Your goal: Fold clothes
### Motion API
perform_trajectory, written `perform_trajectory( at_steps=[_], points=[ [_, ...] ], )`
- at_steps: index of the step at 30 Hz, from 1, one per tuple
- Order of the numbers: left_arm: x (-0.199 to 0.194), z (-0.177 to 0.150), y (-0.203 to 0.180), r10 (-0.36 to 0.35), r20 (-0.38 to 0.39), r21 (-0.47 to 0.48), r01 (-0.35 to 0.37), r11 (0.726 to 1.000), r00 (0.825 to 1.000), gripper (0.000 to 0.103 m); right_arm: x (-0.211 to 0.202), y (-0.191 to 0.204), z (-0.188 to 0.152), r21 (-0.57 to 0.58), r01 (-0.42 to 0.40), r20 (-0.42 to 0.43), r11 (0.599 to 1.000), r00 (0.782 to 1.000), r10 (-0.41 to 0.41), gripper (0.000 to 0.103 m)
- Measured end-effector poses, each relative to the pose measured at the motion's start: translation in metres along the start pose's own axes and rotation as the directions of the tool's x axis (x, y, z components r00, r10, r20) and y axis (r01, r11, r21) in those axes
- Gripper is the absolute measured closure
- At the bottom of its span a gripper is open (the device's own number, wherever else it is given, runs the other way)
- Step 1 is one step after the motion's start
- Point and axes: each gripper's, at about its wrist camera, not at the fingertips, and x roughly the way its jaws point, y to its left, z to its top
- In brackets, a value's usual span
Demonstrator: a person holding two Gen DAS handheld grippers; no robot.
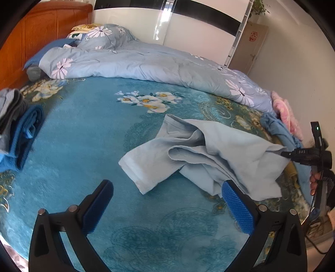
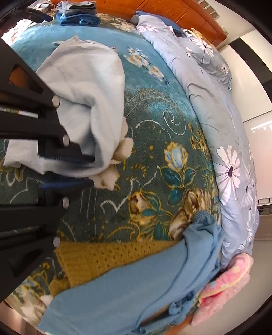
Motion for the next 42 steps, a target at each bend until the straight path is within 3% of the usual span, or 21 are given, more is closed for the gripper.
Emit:
perform_trajectory(
  at_steps=[7, 14, 22, 25, 32, 39, 42],
  points=[
    [-0.005, -0.002, 0.005, -0.001, 0.006, 0.0, 0.001, 1.0, 1.0, 0.0, -0.029, 0.002, -0.011, -0.043, 0.041, 0.043, 0.998, 0.998, -0.039, 0.043],
    [-0.003, 0.002, 0.018, 0.0, 0.0, -0.017, 0.0, 1.0, 1.0, 0.0, -0.051, 0.002, -0.018, -0.078, 0.09, 0.076, 0.993, 0.994, -0.084, 0.036],
    [0.002, 0.012, 0.025, 0.0, 0.028, 0.007, 0.0, 1.0, 1.0, 0.0, -0.079, 0.012, -0.014, -0.118, 0.093, 0.169, 0.989, 0.983, -0.072, 0.017],
    [0.005, 0.017, 0.024, 0.004, 0.043, 0.052, -0.006, 0.999, 0.999, 0.0, -0.09, 0.016, -0.011, -0.139, 0.096, 0.213, 0.986, 0.975, -0.064, 0.0],
    [0.019, 0.029, 0.027, -0.001, 0.056, 0.11, -0.005, 0.994, 0.998, 0.0, -0.111, 0.021, -0.003, -0.152, 0.121, 0.295, 0.981, 0.953, -0.072, 0.0],
    [0.049, 0.048, 0.013, -0.041, 0.031, 0.188, 0.035, 0.982, 0.999, 0.0, -0.097, 0.051, 0.002, -0.255, 0.05, 0.303, 0.966, 0.953, 0.03, 0.0],
    [0.071, 0.054, 0.014, -0.047, -0.015, 0.169, 0.049, 0.984, 0.999, 0.0, -0.072, 0.085, -0.007, -0.343, -0.002, 0.267, 0.939, 0.958, 0.1, 0.0]
  ],
)
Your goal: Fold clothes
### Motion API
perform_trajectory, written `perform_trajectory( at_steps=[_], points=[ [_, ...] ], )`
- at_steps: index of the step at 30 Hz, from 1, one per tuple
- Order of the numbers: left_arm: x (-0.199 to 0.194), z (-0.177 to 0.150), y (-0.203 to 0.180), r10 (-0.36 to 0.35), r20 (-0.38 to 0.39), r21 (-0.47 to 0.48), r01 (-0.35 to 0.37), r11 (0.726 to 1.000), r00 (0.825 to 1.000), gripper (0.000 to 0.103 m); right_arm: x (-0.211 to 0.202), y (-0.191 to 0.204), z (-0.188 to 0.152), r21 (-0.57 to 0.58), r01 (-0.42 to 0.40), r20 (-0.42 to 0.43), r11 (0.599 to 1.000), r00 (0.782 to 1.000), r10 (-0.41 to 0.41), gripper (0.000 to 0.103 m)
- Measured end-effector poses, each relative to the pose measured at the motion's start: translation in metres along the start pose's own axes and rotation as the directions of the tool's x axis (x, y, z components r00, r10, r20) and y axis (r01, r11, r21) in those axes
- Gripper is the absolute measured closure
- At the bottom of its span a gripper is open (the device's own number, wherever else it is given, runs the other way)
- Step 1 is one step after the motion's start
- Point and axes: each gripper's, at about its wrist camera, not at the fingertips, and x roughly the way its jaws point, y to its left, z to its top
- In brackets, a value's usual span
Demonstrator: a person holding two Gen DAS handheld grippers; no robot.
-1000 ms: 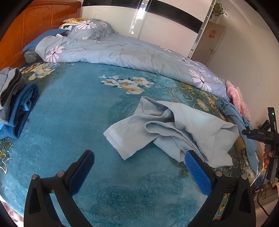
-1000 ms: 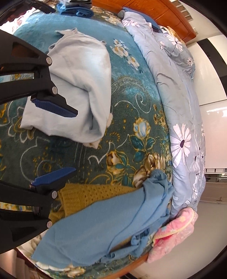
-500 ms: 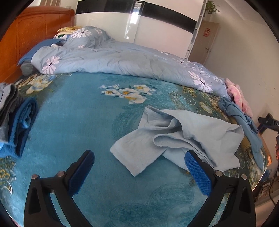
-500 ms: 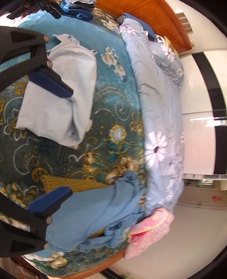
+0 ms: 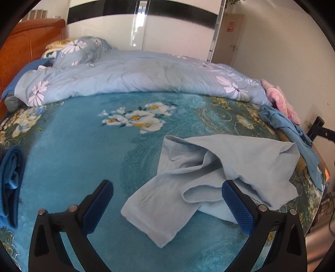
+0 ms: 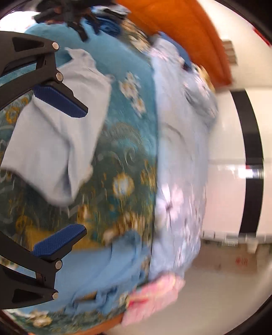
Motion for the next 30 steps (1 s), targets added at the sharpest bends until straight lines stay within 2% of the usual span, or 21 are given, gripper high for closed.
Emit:
perform_trajectory(
  at_steps=[3, 6, 9, 11, 13, 14, 17, 19, 20, 26, 30],
  points=[
    [0.018, -0.002, 0.008, -0.001, -0.038, -0.032, 0.0, 0.999, 0.999, 0.0, 0.032, 0.048, -0.009, -0.086, -0.12, -0.039, 0.989, 0.992, 0.117, 0.0],
    [0.027, -0.007, 0.013, 0.028, -0.059, -0.03, -0.029, 0.999, 0.998, 0.0, 0.06, 0.098, -0.019, -0.152, -0.242, -0.094, 0.958, 0.969, 0.23, 0.0],
    [0.029, -0.011, 0.021, 0.03, -0.06, -0.047, -0.033, 0.998, 0.998, 0.0, 0.08, 0.116, -0.027, -0.165, -0.271, -0.141, 0.948, 0.958, 0.25, 0.001],
    [0.029, -0.011, 0.026, 0.031, -0.057, -0.061, -0.035, 0.998, 0.998, 0.0, 0.092, 0.125, -0.031, -0.168, -0.283, -0.169, 0.944, 0.952, 0.255, 0.009],
    [0.03, -0.011, 0.03, 0.027, -0.055, -0.072, -0.031, 0.997, 0.998, 0.0, 0.104, 0.134, -0.035, -0.172, -0.294, -0.197, 0.94, 0.945, 0.26, 0.026],
    [0.031, -0.01, 0.032, 0.025, -0.054, -0.075, -0.029, 0.997, 0.998, 0.0, 0.11, 0.138, -0.037, -0.173, -0.3, -0.211, 0.938, 0.942, 0.262, 0.03],
    [0.034, -0.006, 0.034, 0.016, -0.058, -0.082, -0.02, 0.996, 0.998, 0.0, 0.118, 0.127, -0.045, -0.116, -0.307, -0.243, 0.944, 0.931, 0.273, 0.06],
    [0.038, -0.002, 0.034, -0.001, -0.066, -0.088, -0.005, 0.996, 0.998, 0.0, 0.116, 0.114, -0.049, -0.069, -0.321, -0.247, 0.945, 0.923, 0.295, 0.096],
    [0.04, 0.001, 0.034, -0.011, -0.067, -0.092, 0.004, 0.996, 0.998, 0.0, 0.114, 0.107, -0.048, -0.055, -0.317, -0.238, 0.947, 0.925, 0.296, 0.098],
    [0.05, 0.019, 0.029, -0.057, -0.069, -0.081, 0.052, 0.995, 0.996, 0.0, 0.082, 0.06, -0.029, -0.027, -0.21, -0.116, 0.977, 0.972, 0.206, 0.098],
    [0.061, 0.028, 0.009, -0.119, -0.085, -0.009, 0.119, 0.993, 0.989, 0.0, 0.06, 0.012, -0.007, 0.046, -0.124, -0.031, 0.991, 0.992, 0.125, 0.098]
  ],
)
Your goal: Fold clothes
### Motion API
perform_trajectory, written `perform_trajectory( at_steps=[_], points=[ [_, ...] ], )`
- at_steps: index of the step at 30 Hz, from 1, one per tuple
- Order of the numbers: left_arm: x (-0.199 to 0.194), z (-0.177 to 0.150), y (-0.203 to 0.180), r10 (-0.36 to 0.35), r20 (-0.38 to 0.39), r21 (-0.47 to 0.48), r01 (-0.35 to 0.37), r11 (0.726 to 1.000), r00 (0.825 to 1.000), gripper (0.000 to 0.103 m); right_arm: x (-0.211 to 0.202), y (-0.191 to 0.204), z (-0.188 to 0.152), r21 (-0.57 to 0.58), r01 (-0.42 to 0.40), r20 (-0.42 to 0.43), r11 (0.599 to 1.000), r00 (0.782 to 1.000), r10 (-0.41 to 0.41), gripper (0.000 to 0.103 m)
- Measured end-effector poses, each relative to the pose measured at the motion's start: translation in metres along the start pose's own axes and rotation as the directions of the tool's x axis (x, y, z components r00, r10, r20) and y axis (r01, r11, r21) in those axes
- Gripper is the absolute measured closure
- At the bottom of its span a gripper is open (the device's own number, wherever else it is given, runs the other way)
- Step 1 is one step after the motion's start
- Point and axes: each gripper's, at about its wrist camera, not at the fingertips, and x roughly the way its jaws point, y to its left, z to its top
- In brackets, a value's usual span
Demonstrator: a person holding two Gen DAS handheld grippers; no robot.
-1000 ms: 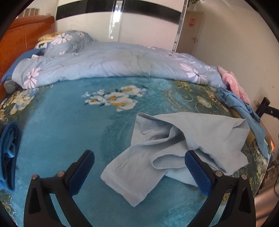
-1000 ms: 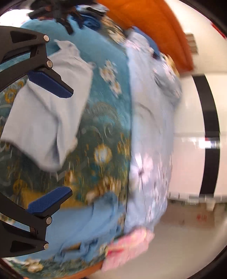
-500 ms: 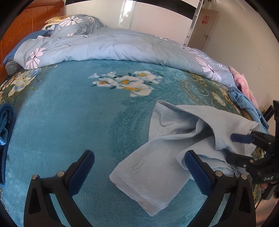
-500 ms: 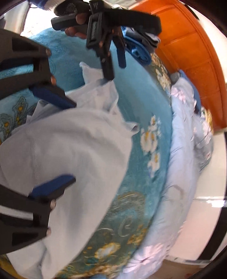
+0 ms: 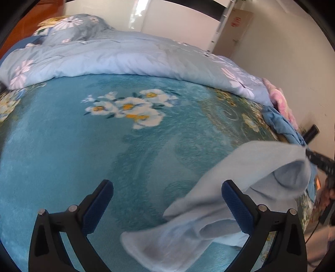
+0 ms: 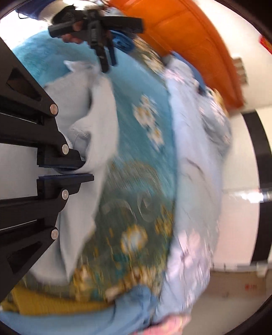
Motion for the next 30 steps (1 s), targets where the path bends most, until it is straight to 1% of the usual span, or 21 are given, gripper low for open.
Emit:
perform_trajectory(
  at_steps=[4, 7, 12, 14, 18, 19, 22, 23, 25, 26, 27, 28, 30],
  points=[
    [0.005, -0.002, -0.027, -0.064, -0.004, 0.106, 0.064, 0.992, 0.998, 0.0, -0.016, -0.028, 0.007, 0.054, 0.049, 0.034, 0.997, 0.998, -0.05, 0.098],
    [0.003, -0.006, -0.041, -0.104, -0.006, 0.164, 0.103, 0.981, 0.995, 0.0, -0.021, -0.037, 0.01, 0.073, 0.06, 0.05, 0.995, 0.997, -0.064, 0.098],
    [-0.007, -0.009, -0.051, -0.171, -0.017, 0.207, 0.171, 0.963, 0.985, 0.0, -0.029, -0.049, 0.014, 0.101, 0.071, 0.075, 0.992, 0.994, -0.079, 0.098],
    [-0.013, -0.013, -0.057, -0.169, -0.011, 0.247, 0.167, 0.955, 0.985, 0.0, -0.03, -0.055, 0.018, 0.111, 0.071, 0.081, 0.991, 0.993, -0.08, 0.098],
    [-0.017, -0.023, -0.066, -0.123, -0.028, 0.341, 0.125, 0.932, 0.992, 0.0, -0.032, -0.06, 0.019, 0.12, 0.069, 0.085, 0.99, 0.993, -0.079, 0.098],
    [-0.017, -0.024, -0.067, -0.113, -0.025, 0.351, 0.114, 0.929, 0.993, 0.0, -0.032, -0.061, 0.019, 0.125, 0.064, 0.086, 0.99, 0.993, -0.075, 0.098],
    [-0.02, -0.02, -0.063, -0.125, 0.002, 0.324, 0.118, 0.939, 0.992, 0.0, -0.031, -0.06, 0.02, 0.124, 0.056, 0.086, 0.991, 0.994, -0.067, 0.098],
    [-0.02, -0.018, -0.062, -0.11, 0.008, 0.324, 0.101, 0.941, 0.994, 0.0, -0.031, -0.059, 0.021, 0.122, 0.055, 0.086, 0.991, 0.994, -0.066, 0.098],
    [-0.018, -0.015, -0.063, -0.062, 0.018, 0.332, 0.053, 0.942, 0.998, 0.005, -0.031, -0.058, 0.021, 0.119, 0.052, 0.087, 0.992, 0.994, -0.062, 0.098],
    [-0.017, -0.014, -0.064, -0.037, 0.02, 0.35, 0.027, 0.936, 0.999, 0.015, -0.032, -0.057, 0.021, 0.117, 0.049, 0.089, 0.992, 0.994, -0.06, 0.098],
    [-0.015, -0.014, -0.066, -0.027, 0.015, 0.363, 0.019, 0.932, 1.0, 0.025, -0.032, -0.056, 0.02, 0.116, 0.045, 0.092, 0.992, 0.994, -0.056, 0.098],
    [-0.012, -0.014, -0.067, -0.023, 0.006, 0.372, 0.019, 0.928, 1.0, 0.027, -0.032, -0.055, 0.018, 0.116, 0.042, 0.093, 0.992, 0.994, -0.053, 0.098],
    [-0.009, -0.017, -0.069, -0.036, -0.011, 0.385, 0.038, 0.922, 0.999, 0.028, -0.032, -0.055, 0.02, 0.118, 0.043, 0.094, 0.992, 0.994, -0.054, 0.098]
  ],
)
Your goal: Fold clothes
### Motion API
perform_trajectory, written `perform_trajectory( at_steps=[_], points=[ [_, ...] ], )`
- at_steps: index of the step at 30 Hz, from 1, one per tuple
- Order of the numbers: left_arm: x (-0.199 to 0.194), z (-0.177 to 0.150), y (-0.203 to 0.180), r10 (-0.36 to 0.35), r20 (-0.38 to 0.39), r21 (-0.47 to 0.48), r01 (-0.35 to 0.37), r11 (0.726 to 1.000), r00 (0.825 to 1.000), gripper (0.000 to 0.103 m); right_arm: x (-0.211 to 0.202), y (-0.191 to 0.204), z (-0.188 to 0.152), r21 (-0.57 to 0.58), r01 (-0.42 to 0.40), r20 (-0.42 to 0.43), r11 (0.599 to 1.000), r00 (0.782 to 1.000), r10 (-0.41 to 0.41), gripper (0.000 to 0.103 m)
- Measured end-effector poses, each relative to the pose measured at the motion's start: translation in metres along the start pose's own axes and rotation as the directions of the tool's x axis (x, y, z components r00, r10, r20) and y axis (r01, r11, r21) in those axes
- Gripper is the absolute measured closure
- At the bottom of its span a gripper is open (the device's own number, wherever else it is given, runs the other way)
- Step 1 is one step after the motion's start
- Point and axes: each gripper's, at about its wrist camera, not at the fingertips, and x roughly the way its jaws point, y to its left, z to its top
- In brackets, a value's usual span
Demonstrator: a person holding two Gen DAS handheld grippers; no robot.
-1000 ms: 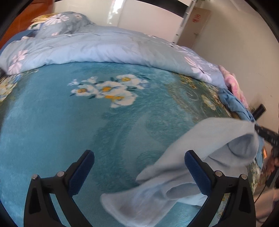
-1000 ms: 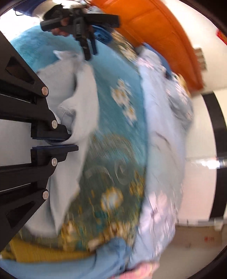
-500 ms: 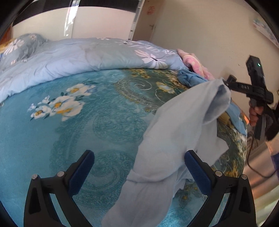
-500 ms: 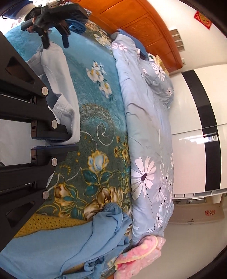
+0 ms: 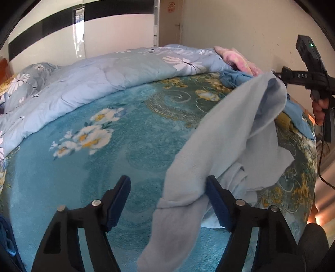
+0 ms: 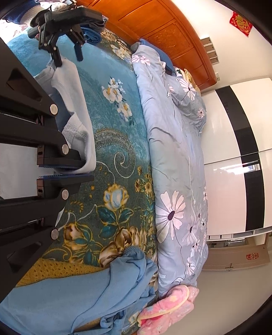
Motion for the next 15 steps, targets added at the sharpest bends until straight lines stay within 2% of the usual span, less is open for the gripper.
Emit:
perform_trajectory(
  at_steps=[4, 6, 11, 15],
  points=[
    [-0.001, -0.004, -0.008, -0.012, 0.001, 0.029, 0.012, 1.0, 1.0, 0.032, 0.0, -0.001, 0.002, 0.011, -0.006, 0.004, 1.0, 1.0, 0.006, 0.098],
    [0.0, -0.003, -0.008, -0.029, -0.002, 0.017, 0.029, 0.999, 1.0, 0.056, 0.001, 0.0, 0.003, 0.015, -0.009, 0.004, 1.0, 1.0, 0.009, 0.098],
    [0.004, 0.001, -0.002, -0.075, -0.013, -0.062, 0.074, 0.995, 0.997, 0.089, -0.004, 0.003, 0.004, 0.015, -0.006, 0.006, 1.0, 1.0, 0.006, 0.098],
    [0.0, 0.004, 0.003, -0.066, 0.02, -0.143, 0.069, 0.987, 0.998, 0.092, -0.008, 0.005, 0.005, 0.016, -0.003, 0.007, 1.0, 1.0, 0.003, 0.098]
  ],
)
